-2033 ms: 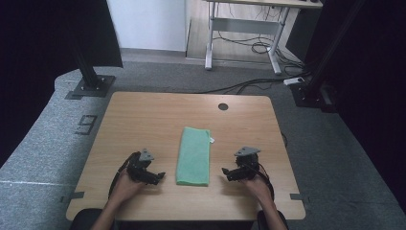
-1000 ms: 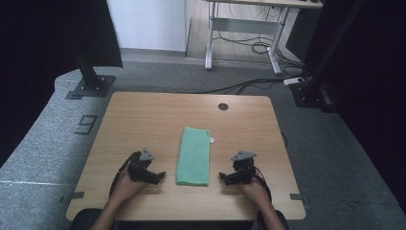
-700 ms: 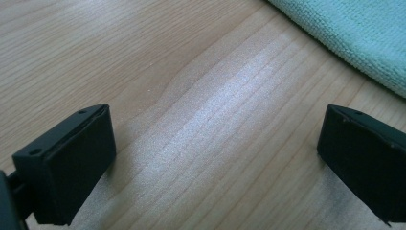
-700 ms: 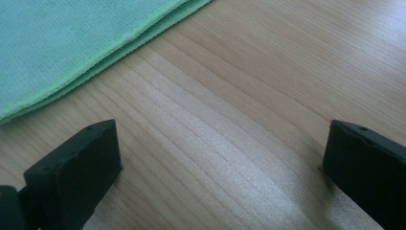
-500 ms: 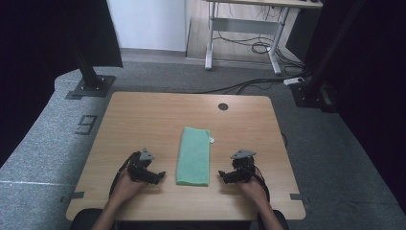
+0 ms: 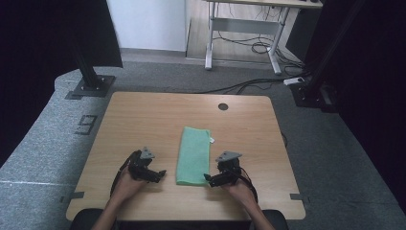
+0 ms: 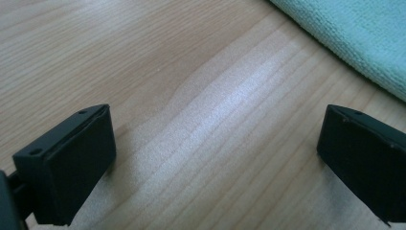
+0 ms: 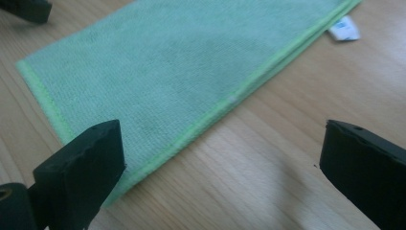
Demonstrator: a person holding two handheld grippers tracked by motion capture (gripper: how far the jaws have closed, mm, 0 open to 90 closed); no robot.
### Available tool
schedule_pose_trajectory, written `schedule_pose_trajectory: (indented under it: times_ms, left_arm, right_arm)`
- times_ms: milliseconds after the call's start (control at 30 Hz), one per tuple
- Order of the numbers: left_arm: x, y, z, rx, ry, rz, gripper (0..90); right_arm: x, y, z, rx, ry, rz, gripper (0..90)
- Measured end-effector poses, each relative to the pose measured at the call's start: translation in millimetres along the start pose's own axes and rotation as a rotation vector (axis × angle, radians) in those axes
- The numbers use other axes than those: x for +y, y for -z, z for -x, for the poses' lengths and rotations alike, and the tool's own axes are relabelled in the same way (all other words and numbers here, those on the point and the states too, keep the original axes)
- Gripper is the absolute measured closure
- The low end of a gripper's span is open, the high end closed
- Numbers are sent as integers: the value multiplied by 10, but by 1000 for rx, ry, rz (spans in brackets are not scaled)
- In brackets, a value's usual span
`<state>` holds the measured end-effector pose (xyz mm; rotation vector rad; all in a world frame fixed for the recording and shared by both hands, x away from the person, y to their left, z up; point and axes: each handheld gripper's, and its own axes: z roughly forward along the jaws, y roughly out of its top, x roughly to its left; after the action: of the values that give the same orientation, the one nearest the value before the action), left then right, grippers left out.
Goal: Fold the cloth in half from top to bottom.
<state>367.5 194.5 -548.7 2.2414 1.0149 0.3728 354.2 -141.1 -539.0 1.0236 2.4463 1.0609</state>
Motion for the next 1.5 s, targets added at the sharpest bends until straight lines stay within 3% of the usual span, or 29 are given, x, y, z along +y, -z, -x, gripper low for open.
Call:
schedule_pose_trajectory:
  times_ms: [267, 500, 633, 767, 867, 1167, 1267, 1367, 1500]
  left_arm:
    - [98, -19, 36, 23, -4, 12, 2]
    - [368, -72, -25, 23, 19, 65, 2]
    - [592, -223, -64, 18, 46, 92, 7]
    - [795, -396, -74, 47, 26, 77, 7]
    - [869, -499, -55, 34, 27, 68, 7]
    - [825, -536, 95, 50, -45, 16, 0]
    - [822, -543, 68, 62, -30, 8, 0]
    - [789, -598, 54, 79, -39, -23, 0]
    - [734, -614, 24, 52, 14, 2, 0]
  right_arm:
    - [-31, -108, -34, -20, 25, -54, 21]
    - [-58, -117, -2, -4, -3, -54, 19]
    - [-61, -112, -3, -6, 0, -55, 20]
    - [-62, -110, -7, -7, 1, -54, 27]
    - [-61, -108, -9, -6, 3, -54, 31]
    - [-64, -107, -4, 0, 5, -52, 32]
    - [-65, -108, -5, 0, 5, -52, 32]
    - [-64, -108, -5, -1, 5, -53, 32]
    - [-65, -107, -9, -2, 4, -53, 34]
